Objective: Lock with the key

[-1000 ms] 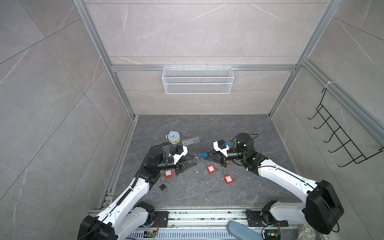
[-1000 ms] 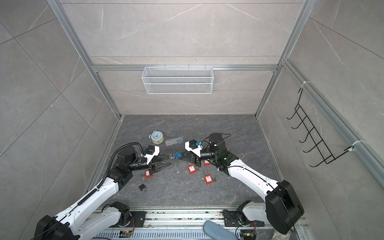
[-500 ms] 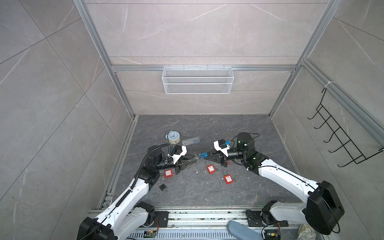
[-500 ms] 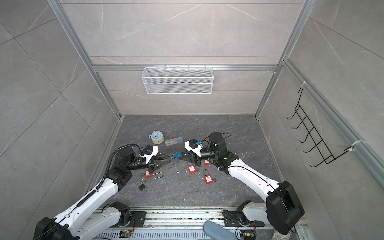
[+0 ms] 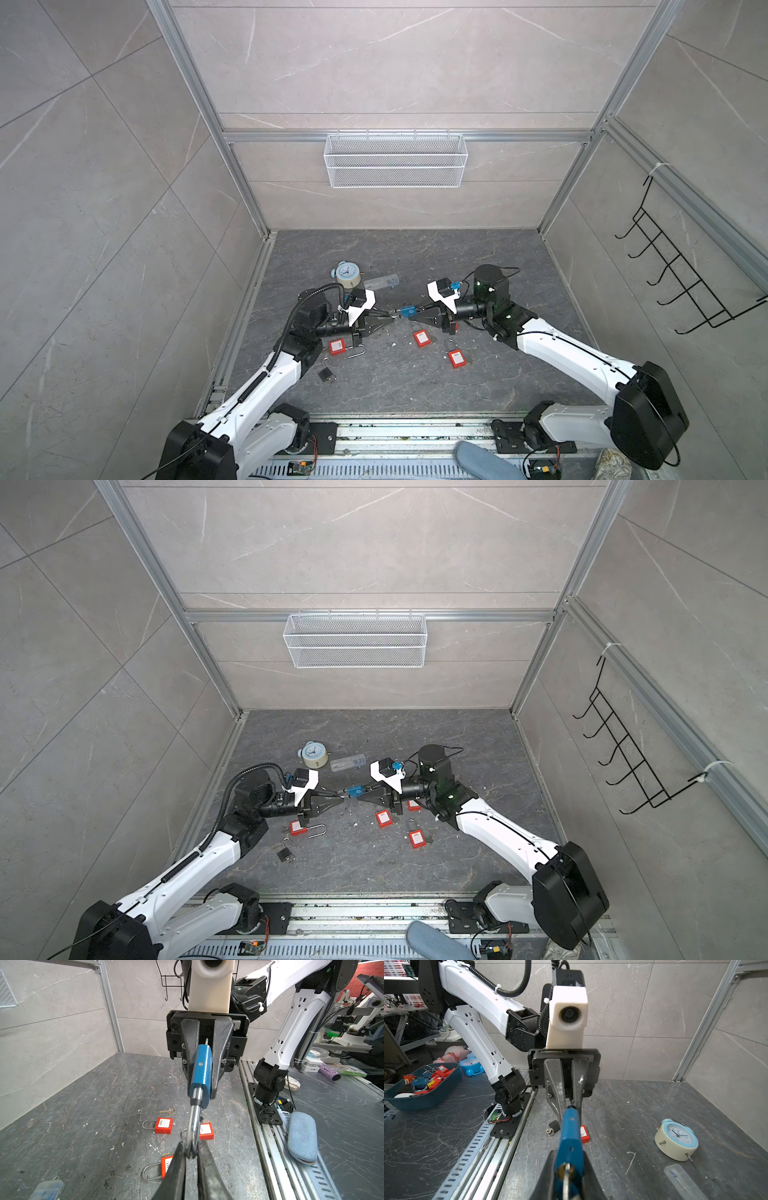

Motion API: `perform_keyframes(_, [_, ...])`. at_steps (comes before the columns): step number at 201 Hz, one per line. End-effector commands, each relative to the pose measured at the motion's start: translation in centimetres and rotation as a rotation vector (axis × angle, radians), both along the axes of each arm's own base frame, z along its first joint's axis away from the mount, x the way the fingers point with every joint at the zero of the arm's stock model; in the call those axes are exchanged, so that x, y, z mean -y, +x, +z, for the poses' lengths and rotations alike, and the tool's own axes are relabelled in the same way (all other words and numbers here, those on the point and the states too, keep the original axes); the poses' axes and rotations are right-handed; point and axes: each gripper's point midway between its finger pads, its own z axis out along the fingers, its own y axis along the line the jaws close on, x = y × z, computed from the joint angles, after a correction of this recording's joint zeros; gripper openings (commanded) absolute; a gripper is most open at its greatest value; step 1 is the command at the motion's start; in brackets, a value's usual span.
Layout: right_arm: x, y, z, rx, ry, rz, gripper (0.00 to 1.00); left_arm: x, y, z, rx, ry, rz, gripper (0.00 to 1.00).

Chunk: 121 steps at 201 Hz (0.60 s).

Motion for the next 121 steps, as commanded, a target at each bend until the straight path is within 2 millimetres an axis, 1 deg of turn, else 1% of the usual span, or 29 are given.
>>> perform_keyframes(1, [0.09, -0.54, 2.40, 0.041, 0.042, 0.025, 0.04, 0.23, -0.51, 2.40, 0.075, -0.048, -0.041, 0.14])
perform_keyframes(30, [0.05, -0.39, 2.11, 0.043, 0.036, 0.020, 0.04, 0.35, -0.63, 2.71, 0.077, -0.051, -0.047, 0.14])
perform_keyframes(51, [0.04, -0.27, 2.17, 0.053, 0.039, 0.013, 0.05, 0.41, -0.69, 2.62, 0.072, -0.049, -0.051, 0.18])
perform_keyframes(70, [0.00, -0.21, 2.14, 0.054, 0.040, 0.013, 0.05, 0.44, -0.70, 2.61, 0.072, -0.049, -0.050, 0.20])
perform_keyframes(94, [0.02, -0.15, 2.15, 0.055, 0.040, 0.011, 0.05, 0.47, -0.76, 2.58, 0.073, -0.048, -0.053, 0.18])
perform_keyframes(121, [-0.01, -0.15, 1.63, 0.043, 0.029, 0.011, 0.06, 0.47, -0.92, 2.86, 0.082, -0.052, -0.057, 0.17])
